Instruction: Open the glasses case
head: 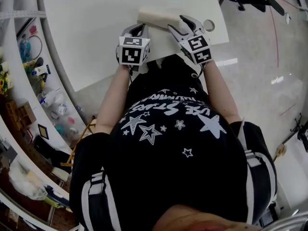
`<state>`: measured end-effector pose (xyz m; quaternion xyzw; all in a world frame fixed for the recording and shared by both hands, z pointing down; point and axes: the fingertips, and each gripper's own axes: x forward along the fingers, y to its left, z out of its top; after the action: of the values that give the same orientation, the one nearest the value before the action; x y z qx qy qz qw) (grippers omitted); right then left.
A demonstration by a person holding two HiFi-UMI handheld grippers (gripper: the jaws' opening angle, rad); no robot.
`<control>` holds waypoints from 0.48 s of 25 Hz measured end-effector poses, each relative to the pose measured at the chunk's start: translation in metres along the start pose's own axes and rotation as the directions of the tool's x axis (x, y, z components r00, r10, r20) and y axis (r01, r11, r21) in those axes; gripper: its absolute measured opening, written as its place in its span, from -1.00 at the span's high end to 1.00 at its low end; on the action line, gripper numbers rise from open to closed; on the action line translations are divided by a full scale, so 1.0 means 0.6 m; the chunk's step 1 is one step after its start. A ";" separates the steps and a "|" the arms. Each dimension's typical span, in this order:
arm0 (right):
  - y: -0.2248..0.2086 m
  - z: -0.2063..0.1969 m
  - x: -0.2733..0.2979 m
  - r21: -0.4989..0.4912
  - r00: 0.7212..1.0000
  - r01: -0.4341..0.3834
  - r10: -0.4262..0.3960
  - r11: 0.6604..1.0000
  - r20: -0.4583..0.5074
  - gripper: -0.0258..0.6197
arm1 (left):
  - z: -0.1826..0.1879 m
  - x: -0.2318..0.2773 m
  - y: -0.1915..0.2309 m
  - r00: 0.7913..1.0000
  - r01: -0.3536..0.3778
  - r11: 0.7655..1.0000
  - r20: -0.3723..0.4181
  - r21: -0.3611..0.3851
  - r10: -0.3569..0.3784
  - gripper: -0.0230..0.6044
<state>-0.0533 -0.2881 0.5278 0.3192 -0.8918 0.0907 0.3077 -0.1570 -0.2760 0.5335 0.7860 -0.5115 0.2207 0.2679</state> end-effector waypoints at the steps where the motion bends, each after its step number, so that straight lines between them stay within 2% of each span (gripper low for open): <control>1: 0.002 0.000 0.004 -0.024 1.000 -0.005 0.005 1.000 -0.008 0.17 | -0.001 0.003 0.000 1.000 0.001 1.000 -0.007 0.002 -0.001 0.89; 6: 0.003 -0.004 0.019 -0.110 0.998 -0.044 0.040 0.993 -0.040 0.13 | -0.002 0.019 -0.003 0.999 -0.001 1.000 -0.032 0.007 0.002 0.89; 12: 0.001 -0.008 0.031 -0.158 0.994 -0.090 0.080 0.983 -0.069 0.10 | -0.013 0.033 0.001 0.998 -0.014 1.000 -0.067 -0.010 0.013 0.89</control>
<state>-0.0625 -0.2954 0.5429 0.2520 -0.8989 0.0415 0.3560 -0.1504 -0.2848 0.5515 0.7733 -0.5086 0.2460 0.2877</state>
